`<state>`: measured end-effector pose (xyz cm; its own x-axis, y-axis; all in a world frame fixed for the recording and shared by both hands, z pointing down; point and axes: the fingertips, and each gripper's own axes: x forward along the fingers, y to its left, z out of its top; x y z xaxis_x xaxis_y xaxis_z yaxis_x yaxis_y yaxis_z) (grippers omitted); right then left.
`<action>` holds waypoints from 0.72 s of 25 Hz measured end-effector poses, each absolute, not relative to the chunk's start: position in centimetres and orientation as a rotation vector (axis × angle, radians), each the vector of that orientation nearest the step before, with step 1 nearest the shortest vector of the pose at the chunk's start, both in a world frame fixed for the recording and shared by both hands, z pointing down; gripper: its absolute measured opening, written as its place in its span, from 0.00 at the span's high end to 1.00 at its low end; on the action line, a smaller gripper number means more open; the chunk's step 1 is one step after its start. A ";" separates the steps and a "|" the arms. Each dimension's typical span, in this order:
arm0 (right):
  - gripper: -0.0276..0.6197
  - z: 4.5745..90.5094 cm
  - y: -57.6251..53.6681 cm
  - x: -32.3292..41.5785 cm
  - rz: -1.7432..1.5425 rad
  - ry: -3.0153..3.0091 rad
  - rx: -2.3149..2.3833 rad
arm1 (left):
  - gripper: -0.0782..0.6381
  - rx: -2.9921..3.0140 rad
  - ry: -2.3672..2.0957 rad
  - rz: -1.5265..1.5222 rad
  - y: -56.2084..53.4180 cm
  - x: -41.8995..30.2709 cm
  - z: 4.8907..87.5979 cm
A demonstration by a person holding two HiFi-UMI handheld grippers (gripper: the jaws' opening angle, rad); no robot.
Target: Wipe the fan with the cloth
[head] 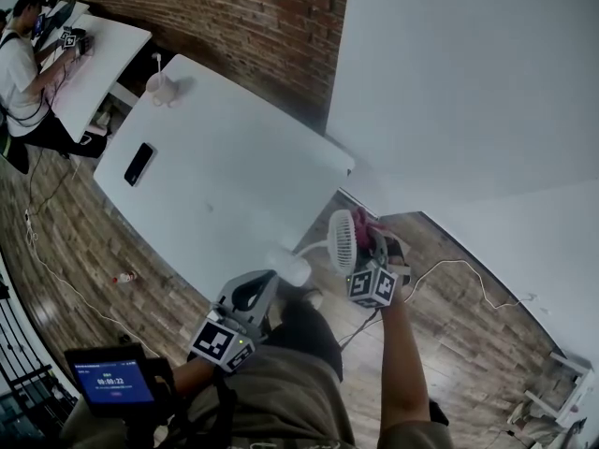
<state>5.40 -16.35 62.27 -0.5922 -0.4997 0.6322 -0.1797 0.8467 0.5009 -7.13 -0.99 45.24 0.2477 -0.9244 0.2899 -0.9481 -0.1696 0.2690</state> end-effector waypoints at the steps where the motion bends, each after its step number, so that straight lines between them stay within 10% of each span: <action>1: 0.82 62.6 -16.3 5.5 -0.500 -2.195 0.489 | 0.86 2.142 -1.715 0.085 -0.9 -7.2 45.2; 18: 0.82 64.6 -15.5 5.5 -0.460 -2.197 0.463 | 0.86 2.112 -1.727 0.097 -0.5 -7.8 45.9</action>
